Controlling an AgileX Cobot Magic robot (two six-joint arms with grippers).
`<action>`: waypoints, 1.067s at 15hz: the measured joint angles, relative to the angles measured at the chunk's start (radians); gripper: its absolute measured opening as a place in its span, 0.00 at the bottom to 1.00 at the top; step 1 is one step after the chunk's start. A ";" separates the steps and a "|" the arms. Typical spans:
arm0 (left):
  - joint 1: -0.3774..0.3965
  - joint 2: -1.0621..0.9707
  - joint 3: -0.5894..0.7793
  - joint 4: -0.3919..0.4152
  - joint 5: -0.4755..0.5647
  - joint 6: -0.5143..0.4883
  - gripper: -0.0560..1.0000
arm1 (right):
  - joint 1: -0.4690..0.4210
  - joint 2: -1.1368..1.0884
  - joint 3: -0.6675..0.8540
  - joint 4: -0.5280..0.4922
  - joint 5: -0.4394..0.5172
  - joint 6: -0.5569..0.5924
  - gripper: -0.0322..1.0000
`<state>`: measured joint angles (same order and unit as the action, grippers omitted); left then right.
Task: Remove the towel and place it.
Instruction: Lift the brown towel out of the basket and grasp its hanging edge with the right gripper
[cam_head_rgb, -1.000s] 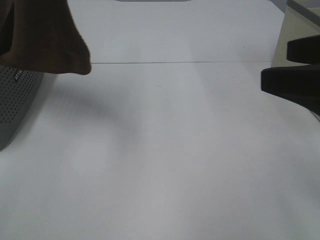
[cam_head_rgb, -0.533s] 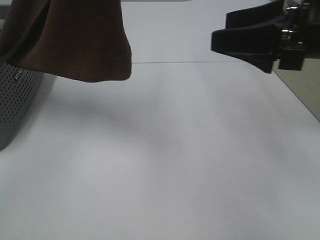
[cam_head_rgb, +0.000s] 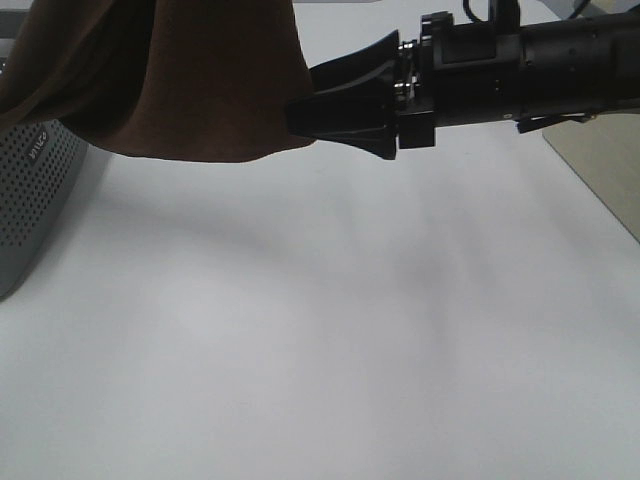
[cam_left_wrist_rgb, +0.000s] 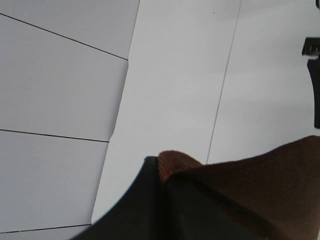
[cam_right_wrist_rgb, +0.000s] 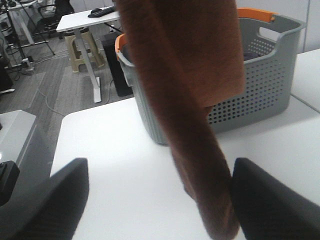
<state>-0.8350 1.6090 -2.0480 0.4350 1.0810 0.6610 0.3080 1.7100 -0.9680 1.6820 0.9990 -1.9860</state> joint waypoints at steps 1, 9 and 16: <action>0.000 0.000 0.000 0.000 -0.008 0.000 0.05 | 0.026 0.015 -0.018 -0.004 0.000 0.000 0.76; 0.000 0.006 0.000 -0.048 -0.052 0.000 0.05 | 0.065 0.043 -0.037 -0.063 -0.082 0.000 0.73; 0.000 0.032 0.000 -0.053 -0.055 -0.026 0.05 | 0.065 0.046 -0.037 -0.050 -0.119 0.001 0.26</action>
<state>-0.8350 1.6410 -2.0480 0.3820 1.0260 0.6350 0.3730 1.7560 -1.0050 1.6320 0.8800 -1.9850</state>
